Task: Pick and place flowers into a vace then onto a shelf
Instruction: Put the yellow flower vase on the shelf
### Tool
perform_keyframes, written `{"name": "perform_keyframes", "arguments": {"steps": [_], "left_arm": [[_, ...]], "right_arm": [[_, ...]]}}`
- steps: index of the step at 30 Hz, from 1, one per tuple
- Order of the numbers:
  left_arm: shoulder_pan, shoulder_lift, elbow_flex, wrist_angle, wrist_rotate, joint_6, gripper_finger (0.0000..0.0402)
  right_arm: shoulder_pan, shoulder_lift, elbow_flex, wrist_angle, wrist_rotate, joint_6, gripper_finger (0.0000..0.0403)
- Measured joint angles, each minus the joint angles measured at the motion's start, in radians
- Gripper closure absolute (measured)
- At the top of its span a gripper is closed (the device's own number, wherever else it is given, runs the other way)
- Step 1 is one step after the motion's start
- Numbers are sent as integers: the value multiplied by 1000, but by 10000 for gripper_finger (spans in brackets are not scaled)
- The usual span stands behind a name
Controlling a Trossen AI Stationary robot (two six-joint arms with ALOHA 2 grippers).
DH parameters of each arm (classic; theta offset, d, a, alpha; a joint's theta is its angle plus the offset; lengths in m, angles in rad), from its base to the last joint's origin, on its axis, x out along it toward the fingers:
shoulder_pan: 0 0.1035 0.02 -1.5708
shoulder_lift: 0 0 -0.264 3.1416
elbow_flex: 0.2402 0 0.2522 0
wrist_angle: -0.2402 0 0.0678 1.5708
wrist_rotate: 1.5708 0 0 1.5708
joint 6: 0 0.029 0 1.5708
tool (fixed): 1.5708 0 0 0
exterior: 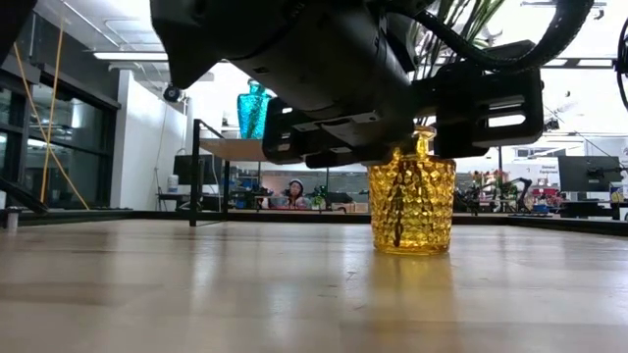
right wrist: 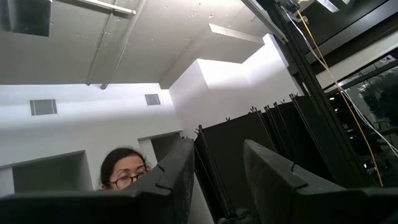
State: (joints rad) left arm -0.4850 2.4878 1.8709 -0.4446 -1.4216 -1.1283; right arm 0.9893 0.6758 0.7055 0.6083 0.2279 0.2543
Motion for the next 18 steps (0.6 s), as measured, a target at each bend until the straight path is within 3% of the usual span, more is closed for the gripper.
{"name": "perform_keyframes", "arguments": {"steps": [5, 18], "left_arm": [[2, 0, 0, 1, 4, -6, 91], [2, 0, 0, 1, 5, -9, 199]], "right_arm": [[0, 0, 0, 0, 0, 0, 272], [0, 0, 0, -8, 1, 0, 272]]}}
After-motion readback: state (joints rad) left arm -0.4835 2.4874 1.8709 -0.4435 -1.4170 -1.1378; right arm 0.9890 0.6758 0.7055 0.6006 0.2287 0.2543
